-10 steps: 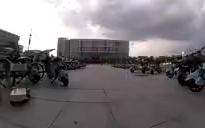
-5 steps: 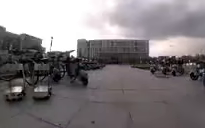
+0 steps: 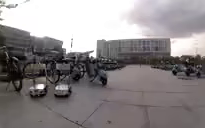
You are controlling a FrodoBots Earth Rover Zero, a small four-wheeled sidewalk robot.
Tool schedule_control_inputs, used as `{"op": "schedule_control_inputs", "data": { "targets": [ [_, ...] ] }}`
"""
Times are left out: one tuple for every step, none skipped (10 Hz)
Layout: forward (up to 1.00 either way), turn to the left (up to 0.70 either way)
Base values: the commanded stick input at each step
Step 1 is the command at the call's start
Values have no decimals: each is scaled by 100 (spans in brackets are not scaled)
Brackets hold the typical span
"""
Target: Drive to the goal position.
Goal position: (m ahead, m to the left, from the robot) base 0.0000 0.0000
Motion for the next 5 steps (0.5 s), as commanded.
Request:
{"op": "schedule_control_inputs", "data": {
  "targets": [
    [0, 45],
    [0, 30],
    [0, 11],
    [0, 0],
    [0, 0]
  ]
}}
